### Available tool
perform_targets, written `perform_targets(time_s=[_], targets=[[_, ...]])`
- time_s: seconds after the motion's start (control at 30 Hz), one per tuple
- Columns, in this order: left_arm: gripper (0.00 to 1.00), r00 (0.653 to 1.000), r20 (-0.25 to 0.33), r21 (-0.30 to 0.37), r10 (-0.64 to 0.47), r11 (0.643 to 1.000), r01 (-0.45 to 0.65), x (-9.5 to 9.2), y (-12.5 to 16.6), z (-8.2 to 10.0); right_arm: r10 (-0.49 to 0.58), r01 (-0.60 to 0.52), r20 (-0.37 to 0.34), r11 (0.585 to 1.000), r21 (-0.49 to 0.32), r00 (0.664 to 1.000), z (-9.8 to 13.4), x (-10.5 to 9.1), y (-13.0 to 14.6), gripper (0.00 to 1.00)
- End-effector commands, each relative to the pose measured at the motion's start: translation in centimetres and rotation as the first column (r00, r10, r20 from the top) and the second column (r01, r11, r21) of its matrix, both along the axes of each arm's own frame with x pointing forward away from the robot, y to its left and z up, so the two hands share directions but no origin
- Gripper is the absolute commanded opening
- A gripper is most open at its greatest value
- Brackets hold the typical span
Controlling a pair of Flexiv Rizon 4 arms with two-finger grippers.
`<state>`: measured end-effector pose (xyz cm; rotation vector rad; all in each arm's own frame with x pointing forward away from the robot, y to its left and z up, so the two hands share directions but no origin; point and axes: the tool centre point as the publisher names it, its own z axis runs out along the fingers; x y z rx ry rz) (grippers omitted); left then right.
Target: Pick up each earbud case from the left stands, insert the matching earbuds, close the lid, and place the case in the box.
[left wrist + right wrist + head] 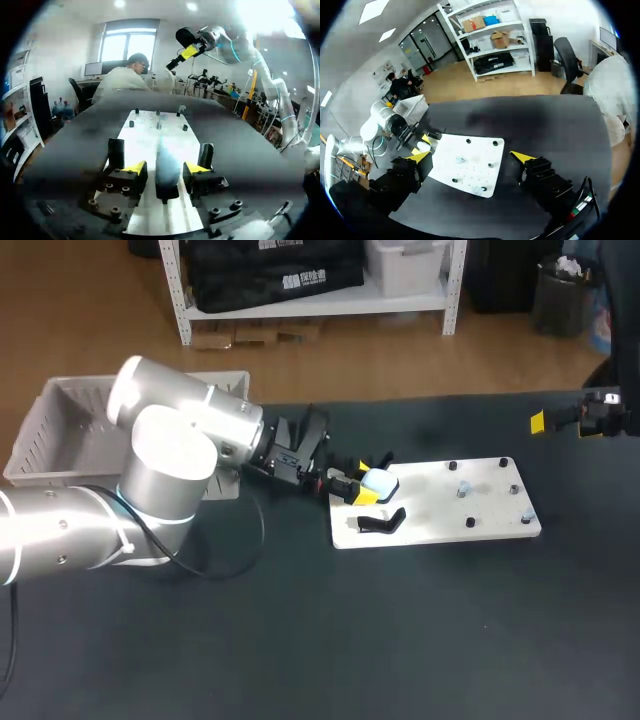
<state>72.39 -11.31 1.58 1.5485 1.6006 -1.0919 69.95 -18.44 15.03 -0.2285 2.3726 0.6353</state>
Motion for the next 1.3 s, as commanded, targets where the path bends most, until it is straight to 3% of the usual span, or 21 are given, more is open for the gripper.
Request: perform_targets(time_s=[0.03,0.23,0.33,0.43,0.53,0.73,1.03,1.1,1.3], targets=[[0.46,1.000,-0.001,-0.003,-0.005,1.000,0.005,0.2,-0.1,-0.2,0.004,-0.004,-0.001,1.000,0.002,1.000,0.0,0.1,-0.1,1.00],[0.46,1.000,0.000,-0.007,-0.005,1.000,0.005,0.1,-0.1,-0.1,0.004,-0.004,-0.001,1.000,0.002,1.000,0.0,0.1,-0.1,1.00],[0.40,1.000,0.002,-0.007,-0.008,1.000,0.008,-0.1,0.0,-0.2,0.004,-0.004,-0.001,1.000,0.002,1.000,0.0,0.1,-0.1,1.00],[0.24,1.000,0.004,-0.009,-0.008,1.000,0.008,-0.1,0.1,-0.2,0.004,-0.004,-0.001,1.000,0.002,1.000,0.0,0.1,-0.1,1.00],[0.00,1.000,0.009,-0.015,-0.014,1.000,0.015,-0.2,0.4,0.2,0.004,-0.004,-0.001,1.000,0.002,1.000,0.0,0.1,-0.1,1.00],[0.00,0.999,0.035,-0.075,-0.014,0.997,0.017,-0.4,1.6,2.2,0.004,-0.004,-0.001,1.000,0.002,1.000,0.0,0.1,-0.1,1.00],[0.00,0.995,0.101,-0.281,0.020,0.960,0.009,-2.5,2.9,8.8,0.004,-0.004,-0.001,1.000,0.002,1.000,0.0,0.1,-0.1,1.00],[0.00,0.997,0.072,-0.312,0.028,0.950,-0.004,-2.8,2.9,9.8,0.004,-0.004,-0.001,1.000,0.002,1.000,0.0,0.1,-0.1,1.00],[0.00,0.994,0.091,-0.369,0.067,0.929,-0.029,-3.8,3.5,11.4,0.004,-0.004,-0.001,1.000,0.002,1.000,0.0,0.1,-0.1,1.00]])
